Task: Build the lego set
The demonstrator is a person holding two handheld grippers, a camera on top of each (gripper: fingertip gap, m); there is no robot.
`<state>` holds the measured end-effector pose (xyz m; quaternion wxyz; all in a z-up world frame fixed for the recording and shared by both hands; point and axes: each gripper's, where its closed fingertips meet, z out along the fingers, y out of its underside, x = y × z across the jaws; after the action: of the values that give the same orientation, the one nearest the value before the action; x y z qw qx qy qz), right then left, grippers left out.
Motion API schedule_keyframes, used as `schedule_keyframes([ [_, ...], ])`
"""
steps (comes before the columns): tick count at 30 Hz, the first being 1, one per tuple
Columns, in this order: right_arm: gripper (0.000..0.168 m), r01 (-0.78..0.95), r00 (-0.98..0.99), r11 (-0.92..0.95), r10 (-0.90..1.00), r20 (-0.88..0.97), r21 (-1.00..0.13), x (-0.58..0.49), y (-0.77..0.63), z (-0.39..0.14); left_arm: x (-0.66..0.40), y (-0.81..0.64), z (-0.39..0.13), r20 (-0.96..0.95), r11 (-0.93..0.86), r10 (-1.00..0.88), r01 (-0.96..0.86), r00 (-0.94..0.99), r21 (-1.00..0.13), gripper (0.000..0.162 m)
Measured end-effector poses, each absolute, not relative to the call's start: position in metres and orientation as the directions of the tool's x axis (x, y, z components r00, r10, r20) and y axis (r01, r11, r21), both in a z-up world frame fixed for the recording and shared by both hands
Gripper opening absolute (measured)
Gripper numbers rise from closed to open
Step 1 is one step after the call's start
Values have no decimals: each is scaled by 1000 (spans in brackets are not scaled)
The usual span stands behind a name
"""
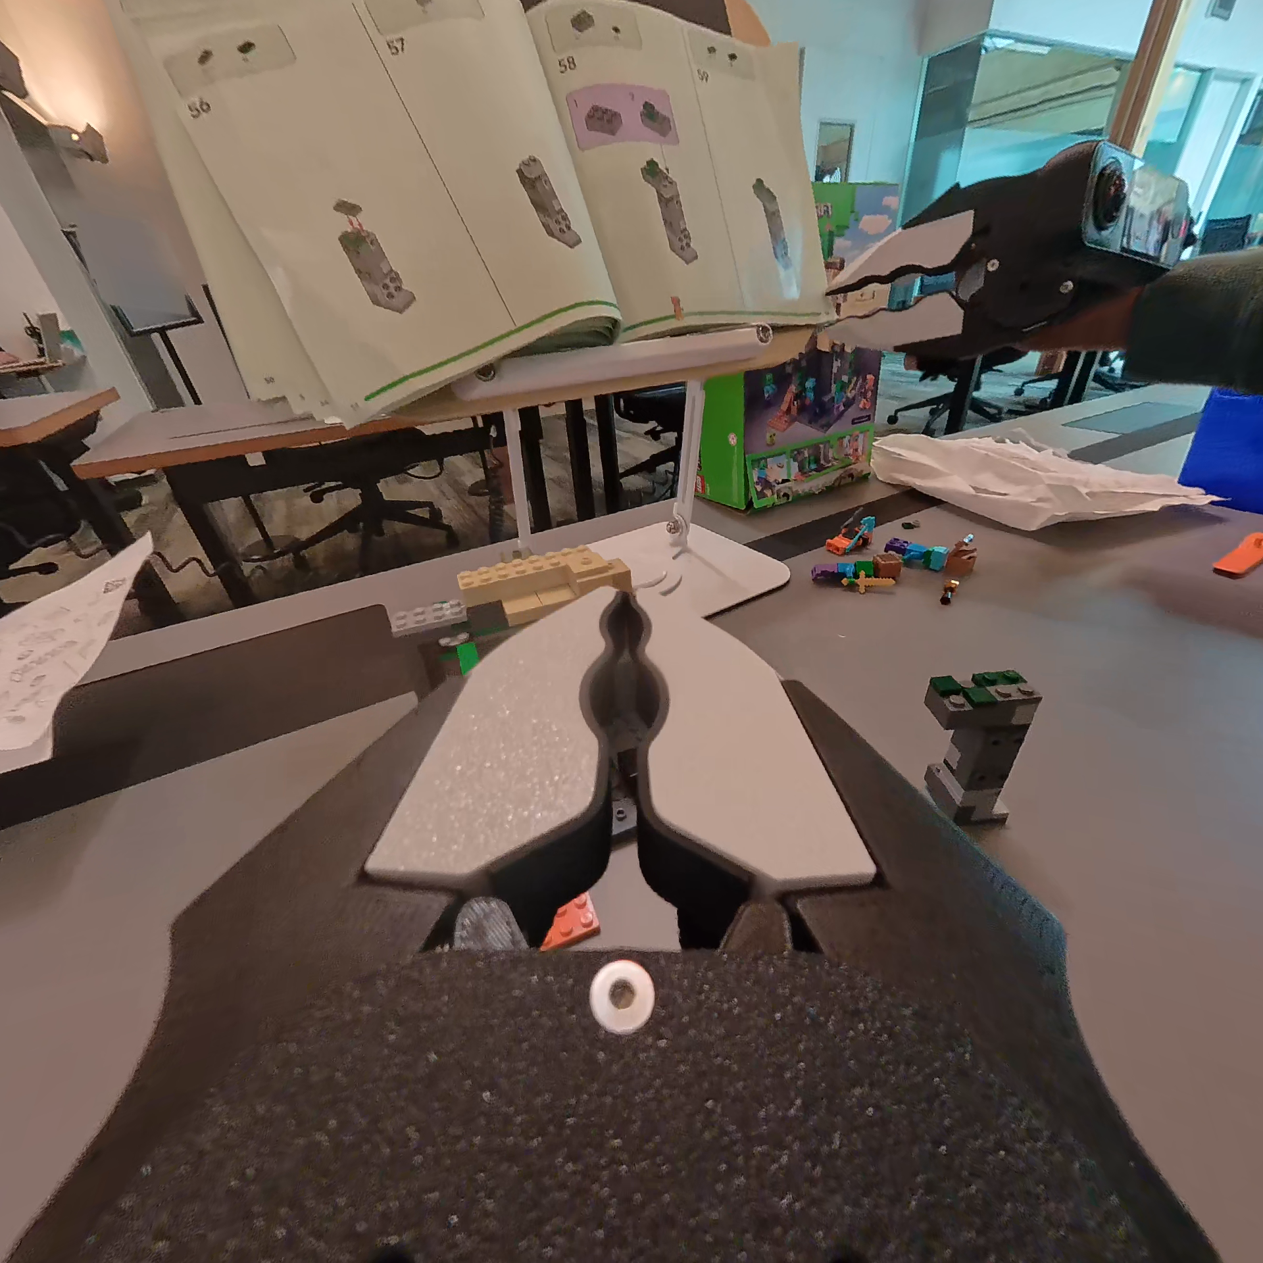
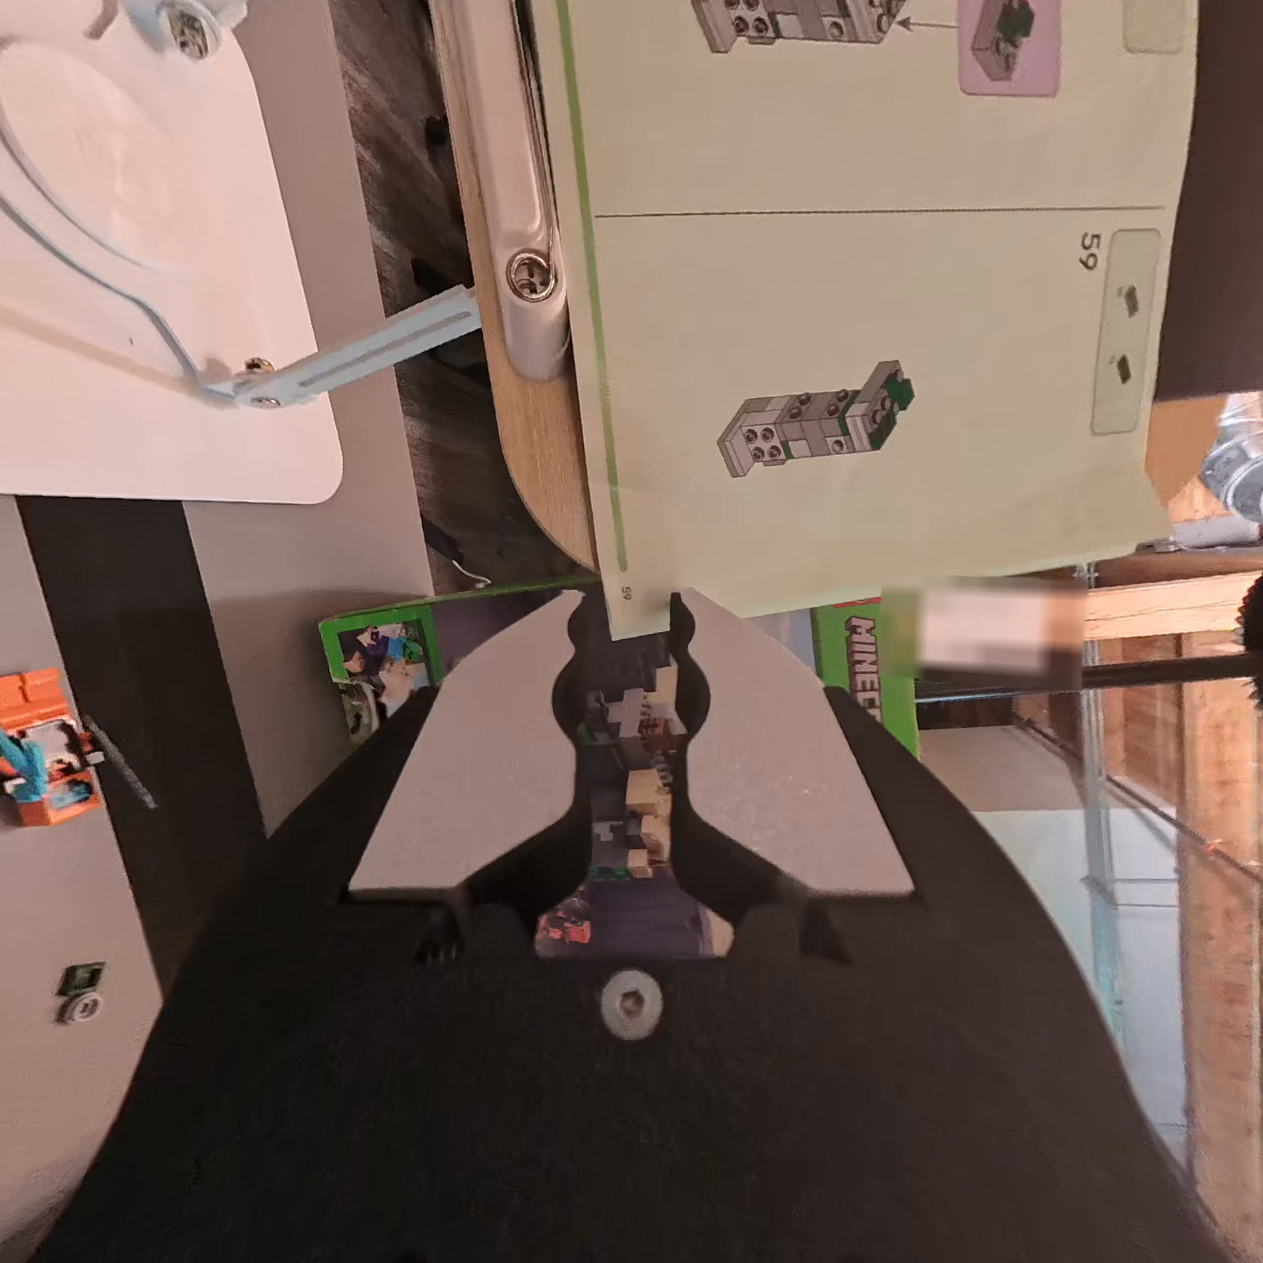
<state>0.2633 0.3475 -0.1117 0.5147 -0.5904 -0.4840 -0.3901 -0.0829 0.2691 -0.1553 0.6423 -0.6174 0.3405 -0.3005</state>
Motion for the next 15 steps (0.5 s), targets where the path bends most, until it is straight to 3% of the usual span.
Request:
schedule_keyframes([
  [15, 0, 992, 121, 15, 233, 965, -128, 258, 345, -112, -76, 266, -168, -51, 20, -831, -61, 554, -998, 0],
])
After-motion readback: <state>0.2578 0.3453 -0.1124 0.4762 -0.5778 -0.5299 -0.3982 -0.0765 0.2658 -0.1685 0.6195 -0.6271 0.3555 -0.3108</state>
